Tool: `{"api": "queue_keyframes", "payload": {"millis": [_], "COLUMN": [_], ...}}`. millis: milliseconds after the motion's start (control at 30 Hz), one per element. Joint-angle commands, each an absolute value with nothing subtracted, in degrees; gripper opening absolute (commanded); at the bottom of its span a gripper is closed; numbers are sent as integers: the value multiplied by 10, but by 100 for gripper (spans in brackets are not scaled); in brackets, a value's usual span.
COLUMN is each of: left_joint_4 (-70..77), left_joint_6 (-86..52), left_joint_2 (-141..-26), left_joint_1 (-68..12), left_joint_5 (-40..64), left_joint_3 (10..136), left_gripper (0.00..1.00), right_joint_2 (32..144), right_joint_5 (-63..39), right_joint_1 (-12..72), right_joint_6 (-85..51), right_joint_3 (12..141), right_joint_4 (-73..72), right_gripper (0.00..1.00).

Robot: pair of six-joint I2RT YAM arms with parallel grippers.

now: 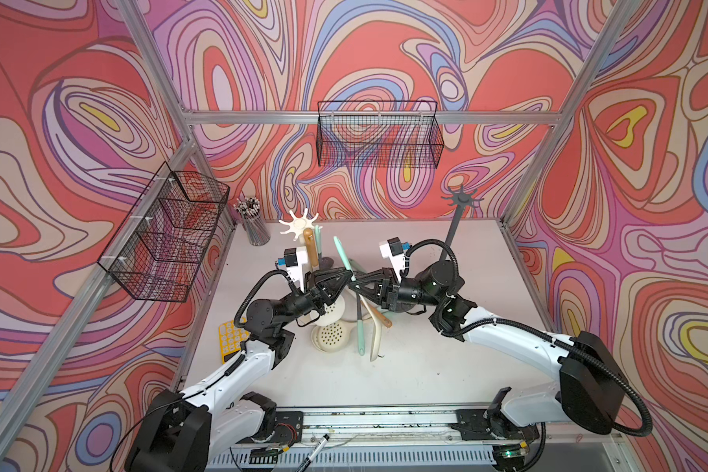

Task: Hang the skimmer on the kitchen utensil rack
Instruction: Hang the skimmer on the rack.

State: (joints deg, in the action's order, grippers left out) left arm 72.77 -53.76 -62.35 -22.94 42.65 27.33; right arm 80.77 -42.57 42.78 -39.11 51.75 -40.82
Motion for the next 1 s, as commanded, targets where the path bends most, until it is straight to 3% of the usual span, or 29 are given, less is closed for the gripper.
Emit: {"api": "queue_keyframes", "payload": {"millis": [0,67,167,233,400,600,800,967], "left_joint_4": [779,779,778,779,780,779,727,535], "left_joint_6": [-529,-529,-528,-529,-532,-534,-512,-426], "left_joint_2": [-624,-626,-630,-636,-644,-634,-602,-525], "left_joint_1": [-233,-233,-232,-232,-233,-234,-232,-233], "left_joint_5": [444,449,453,456,460,459,453,435], "left_joint_3": [290,290,306,315,322,319,310,312], "left_gripper": [28,40,42,39,19,8,3,1], "right_joint_2": [816,818,825,829,836,839,834,814], "right_joint_5": [-446,-447,-450,-452,-454,-455,-449,-428], "right_joint_1": [432,432,432,432,432,432,432,432], "right_joint_6": [-417,-421,-426,-429,-432,-432,-426,-392], "right_joint_3": [534,535,537,538,543,543,537,529], "right_joint_4": [-423,-428,-434,-440,-443,-443,-438,-395], "right_gripper": [12,12,12,12,12,15,34,50]}}
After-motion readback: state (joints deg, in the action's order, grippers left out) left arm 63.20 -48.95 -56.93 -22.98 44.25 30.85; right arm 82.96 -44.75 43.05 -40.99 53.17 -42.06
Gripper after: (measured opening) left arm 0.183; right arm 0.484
